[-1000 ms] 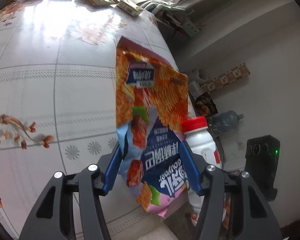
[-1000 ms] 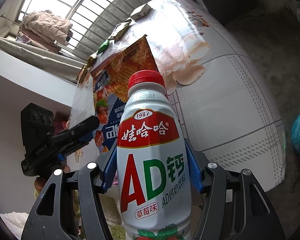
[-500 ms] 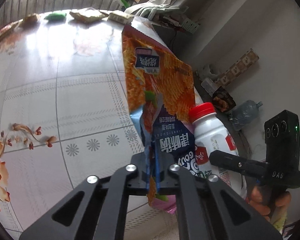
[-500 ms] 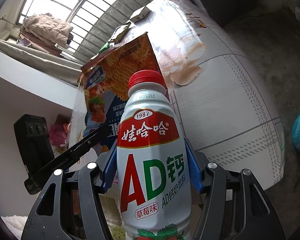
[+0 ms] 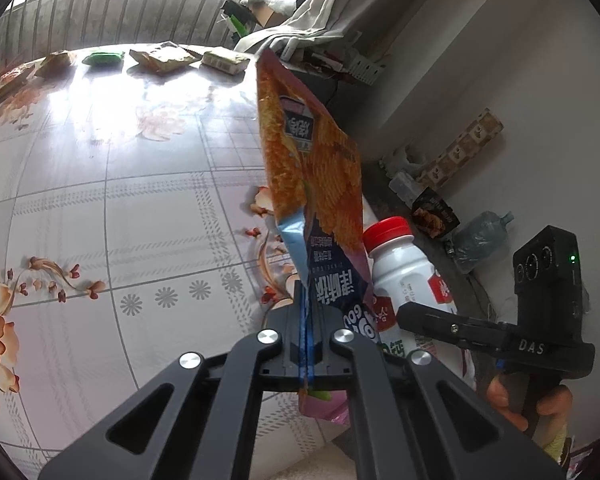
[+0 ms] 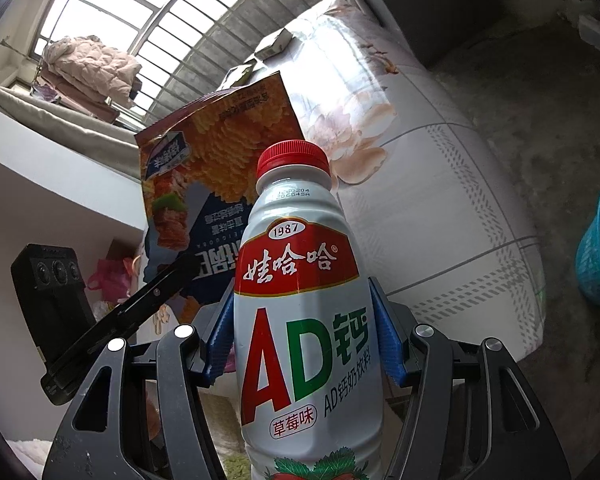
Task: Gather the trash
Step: 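Carry bottle and chip bag to the wastebasket and release both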
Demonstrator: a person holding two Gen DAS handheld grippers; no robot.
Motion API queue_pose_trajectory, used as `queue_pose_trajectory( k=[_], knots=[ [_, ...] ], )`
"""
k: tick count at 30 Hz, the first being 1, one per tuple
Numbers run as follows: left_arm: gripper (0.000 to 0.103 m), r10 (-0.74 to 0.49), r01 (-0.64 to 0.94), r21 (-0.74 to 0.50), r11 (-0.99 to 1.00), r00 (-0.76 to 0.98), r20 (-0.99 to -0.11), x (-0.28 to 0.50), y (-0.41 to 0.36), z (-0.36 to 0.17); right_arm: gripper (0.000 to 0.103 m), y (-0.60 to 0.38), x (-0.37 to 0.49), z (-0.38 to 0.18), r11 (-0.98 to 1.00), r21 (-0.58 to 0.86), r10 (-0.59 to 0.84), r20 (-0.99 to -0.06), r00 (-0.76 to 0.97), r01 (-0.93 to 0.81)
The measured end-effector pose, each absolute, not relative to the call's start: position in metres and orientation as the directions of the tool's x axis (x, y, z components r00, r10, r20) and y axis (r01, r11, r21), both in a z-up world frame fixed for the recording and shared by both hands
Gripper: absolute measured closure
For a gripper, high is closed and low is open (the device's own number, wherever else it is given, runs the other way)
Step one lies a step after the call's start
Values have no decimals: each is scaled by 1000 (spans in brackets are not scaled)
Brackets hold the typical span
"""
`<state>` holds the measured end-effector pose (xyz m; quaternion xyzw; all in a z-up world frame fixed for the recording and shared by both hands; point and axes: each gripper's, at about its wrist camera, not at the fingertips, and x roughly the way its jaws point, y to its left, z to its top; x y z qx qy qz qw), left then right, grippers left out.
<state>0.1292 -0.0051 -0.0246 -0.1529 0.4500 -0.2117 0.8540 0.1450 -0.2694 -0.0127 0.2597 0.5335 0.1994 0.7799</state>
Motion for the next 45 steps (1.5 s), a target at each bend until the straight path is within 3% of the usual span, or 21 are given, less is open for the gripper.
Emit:
queue_pose_trajectory(
  k=[45],
  knots=[
    [103,-511,307,-412,858,597,-618,92,0,24,46,-302,124,18,755,655,594,-655,467,-42]
  ],
)
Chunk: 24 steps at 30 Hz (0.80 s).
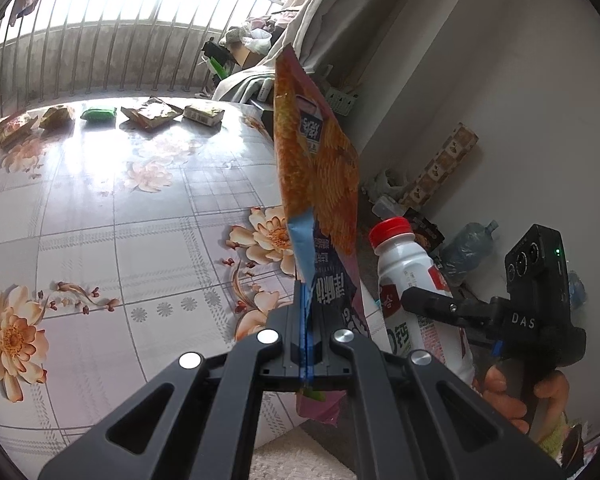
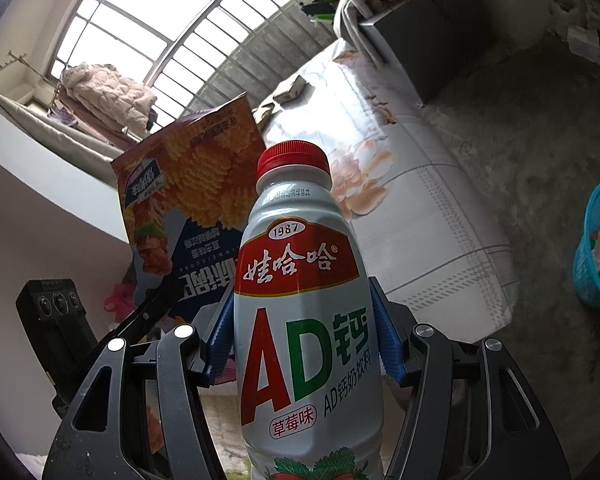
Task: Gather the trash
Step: 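Carry bottle and chip bag to the wastebasket and release both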
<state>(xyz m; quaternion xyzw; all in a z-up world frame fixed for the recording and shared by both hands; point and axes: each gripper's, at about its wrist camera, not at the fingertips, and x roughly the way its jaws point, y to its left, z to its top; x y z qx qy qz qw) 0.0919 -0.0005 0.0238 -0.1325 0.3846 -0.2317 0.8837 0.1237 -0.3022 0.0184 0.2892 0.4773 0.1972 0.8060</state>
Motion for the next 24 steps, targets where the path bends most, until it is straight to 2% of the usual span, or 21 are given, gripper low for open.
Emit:
queue_pose_trajectory(
  k=[9,24],
  knots=[
    [103,-554,399,-385,832,568,-608,88,-26,38,46,-339,103,21,724,689,565,-613,553,24],
    [103,-647,602,-350,717,389,-656,110,-155,31,46,-472,34,-17,596,726,356,-622,698,343]
  ],
)
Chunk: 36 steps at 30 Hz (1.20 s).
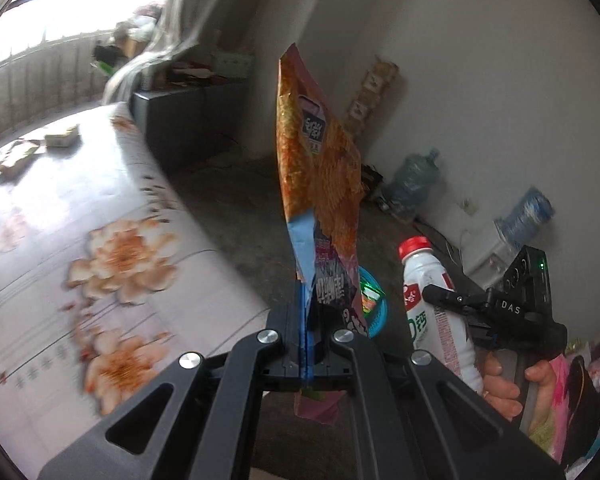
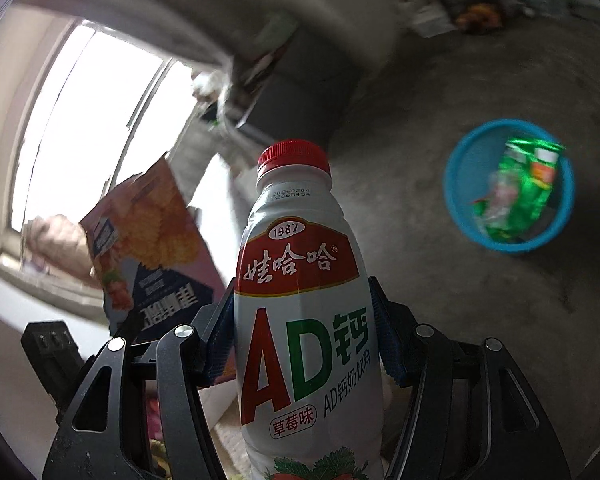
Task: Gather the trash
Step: 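Carry bottle and chip bag to the wastebasket and release both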
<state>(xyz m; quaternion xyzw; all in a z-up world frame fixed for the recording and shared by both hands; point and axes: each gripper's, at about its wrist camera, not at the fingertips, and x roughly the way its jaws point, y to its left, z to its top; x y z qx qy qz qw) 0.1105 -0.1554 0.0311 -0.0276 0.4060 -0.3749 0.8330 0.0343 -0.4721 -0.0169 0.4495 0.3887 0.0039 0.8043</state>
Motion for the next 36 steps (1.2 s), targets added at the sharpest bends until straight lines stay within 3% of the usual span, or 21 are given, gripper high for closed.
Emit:
queue_pose_trajectory(
  k=[10,19,27,36],
  knots=[
    [103,-630,637,-335,694,311,-712,126,-215,5,46,-534,20,-81,453,718,288,-679,675,528],
    [103,-594,636,-323,701,270,-758,146,-253,-18,45,-592,80,-161,290,734,345,-679,648,614],
    [103,-554,632,-314,709,224,-801,162,-287,-42,40,-622,107,-242,138,687,294,-717,632,714],
    [103,-535,638,-344,689,127,-835,176,-340,-71,40,-620,36,-229,139,724,251,-686,683,676]
  ],
)
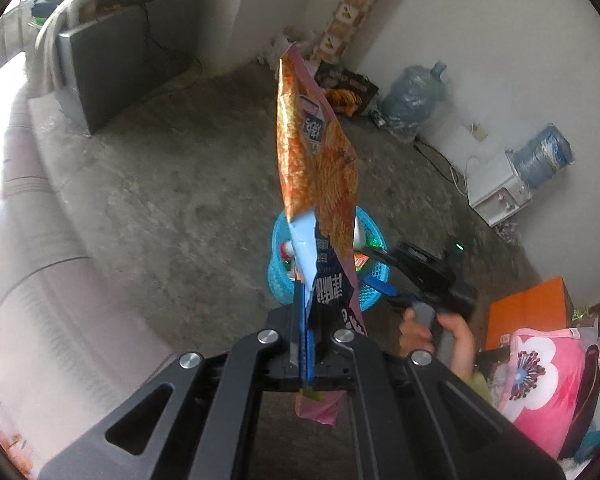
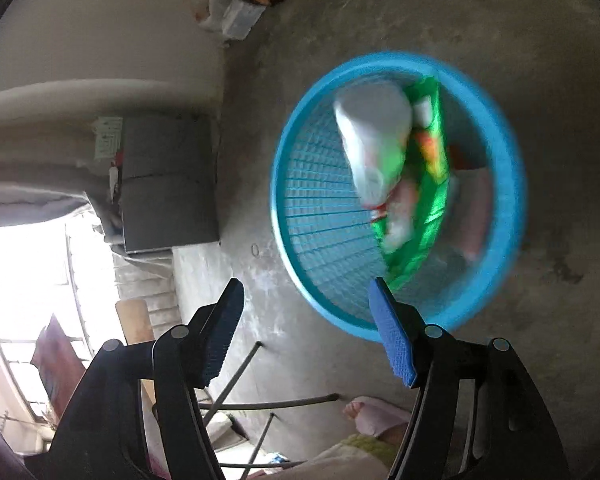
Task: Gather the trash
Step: 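Carry bottle and chip bag to the wastebasket and release both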
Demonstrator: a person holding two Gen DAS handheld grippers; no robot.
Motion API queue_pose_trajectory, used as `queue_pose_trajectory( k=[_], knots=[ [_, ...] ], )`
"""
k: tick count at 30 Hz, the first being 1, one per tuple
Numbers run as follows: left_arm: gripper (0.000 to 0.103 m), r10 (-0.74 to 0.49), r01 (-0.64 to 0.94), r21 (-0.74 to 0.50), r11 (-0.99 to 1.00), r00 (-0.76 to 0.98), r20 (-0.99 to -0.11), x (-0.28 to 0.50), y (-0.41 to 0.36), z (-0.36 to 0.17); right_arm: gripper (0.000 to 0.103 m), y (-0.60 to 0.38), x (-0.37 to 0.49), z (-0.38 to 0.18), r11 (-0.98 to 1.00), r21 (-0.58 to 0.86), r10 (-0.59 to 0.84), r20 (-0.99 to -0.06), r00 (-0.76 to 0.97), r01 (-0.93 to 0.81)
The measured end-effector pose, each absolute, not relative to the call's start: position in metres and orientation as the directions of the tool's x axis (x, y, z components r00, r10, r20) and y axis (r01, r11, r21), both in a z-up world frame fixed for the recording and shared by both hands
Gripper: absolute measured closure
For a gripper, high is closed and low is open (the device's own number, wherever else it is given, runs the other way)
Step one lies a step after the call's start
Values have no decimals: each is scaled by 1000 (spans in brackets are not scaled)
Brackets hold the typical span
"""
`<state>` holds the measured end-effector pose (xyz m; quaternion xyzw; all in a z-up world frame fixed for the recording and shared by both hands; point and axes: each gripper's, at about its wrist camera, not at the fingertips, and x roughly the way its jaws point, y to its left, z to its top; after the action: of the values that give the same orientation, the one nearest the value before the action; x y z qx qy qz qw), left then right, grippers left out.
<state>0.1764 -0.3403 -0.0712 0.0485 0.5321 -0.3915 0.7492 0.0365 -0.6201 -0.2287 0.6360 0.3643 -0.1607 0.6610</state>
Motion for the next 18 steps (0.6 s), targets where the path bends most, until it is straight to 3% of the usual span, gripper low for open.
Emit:
queue_pose_trajectory(
  k=[10,18],
  knots=[
    [103,-457,615,-321,720,71,-887,194,-406,-116,39,-634,-53,-239,48,675,188,-730,657,736],
    [102,-367,553,-270,788,72,-927,220,-464,-165,39,-624,-58,-249,-3,687,223,-708,670,727]
  ],
)
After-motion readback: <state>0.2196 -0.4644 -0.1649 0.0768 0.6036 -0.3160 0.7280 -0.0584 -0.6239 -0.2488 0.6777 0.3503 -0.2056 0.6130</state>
